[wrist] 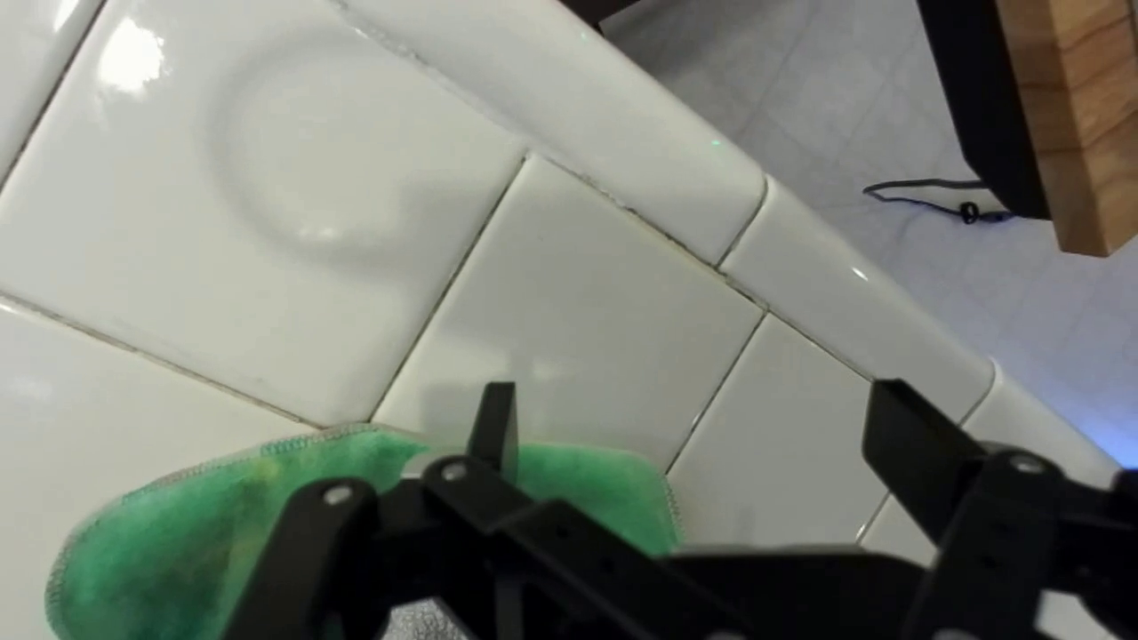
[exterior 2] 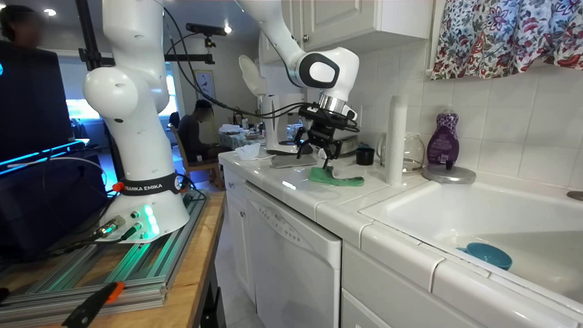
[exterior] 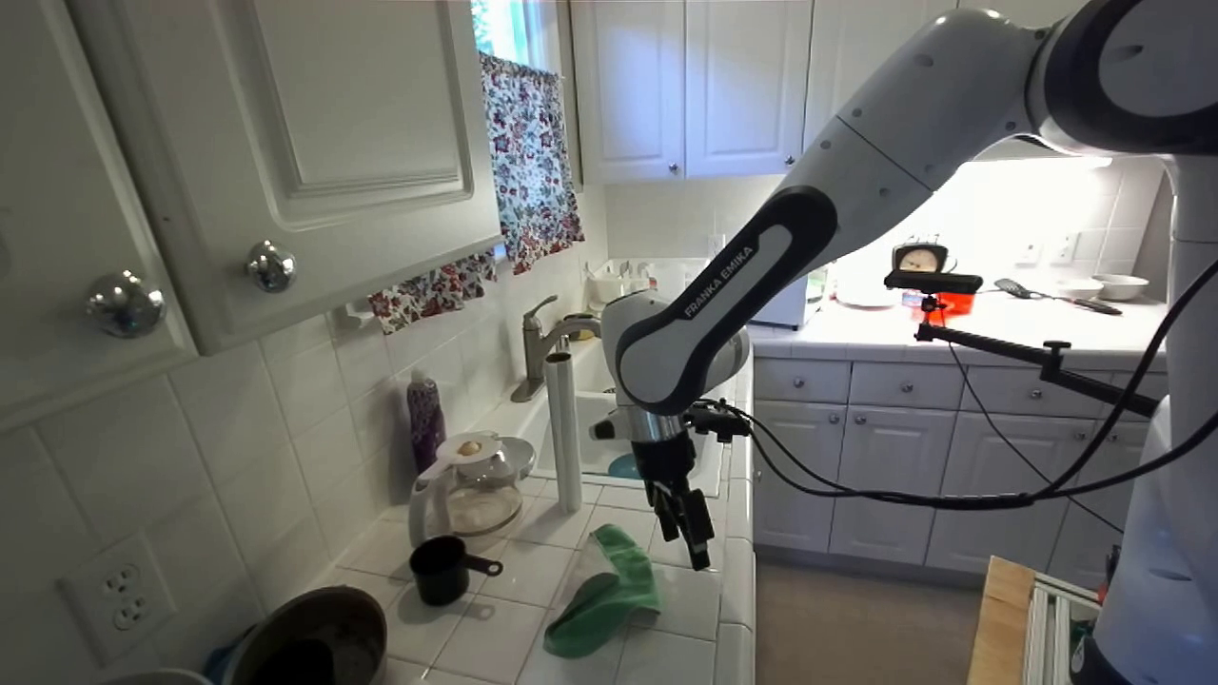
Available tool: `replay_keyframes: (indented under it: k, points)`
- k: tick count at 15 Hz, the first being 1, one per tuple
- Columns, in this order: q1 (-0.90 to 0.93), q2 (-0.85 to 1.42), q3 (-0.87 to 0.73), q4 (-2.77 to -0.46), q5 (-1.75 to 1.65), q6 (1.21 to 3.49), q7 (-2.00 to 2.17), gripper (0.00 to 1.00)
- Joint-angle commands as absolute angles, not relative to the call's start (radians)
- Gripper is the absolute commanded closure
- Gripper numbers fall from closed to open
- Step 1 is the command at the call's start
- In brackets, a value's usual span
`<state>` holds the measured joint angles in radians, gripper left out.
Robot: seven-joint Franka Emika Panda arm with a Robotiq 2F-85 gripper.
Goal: Turn the rag around, then unfold it
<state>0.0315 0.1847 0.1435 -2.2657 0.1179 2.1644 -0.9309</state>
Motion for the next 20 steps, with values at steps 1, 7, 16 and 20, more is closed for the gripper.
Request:
replay_keyframes:
  k: [1,7,16,20]
  points:
    - [0.019,0.203,0.143,-2.250,0.129,2.194,-1.041,0.00]
    - [0.027,0.271,0.155,-2.201,0.074,2.312,-1.296,0.00]
    - [0.061,0.363,0.196,-2.165,0.051,2.441,-1.326,0.37]
    - [0.078,0.369,0.189,-2.155,-0.013,2.487,-1.298,0.66]
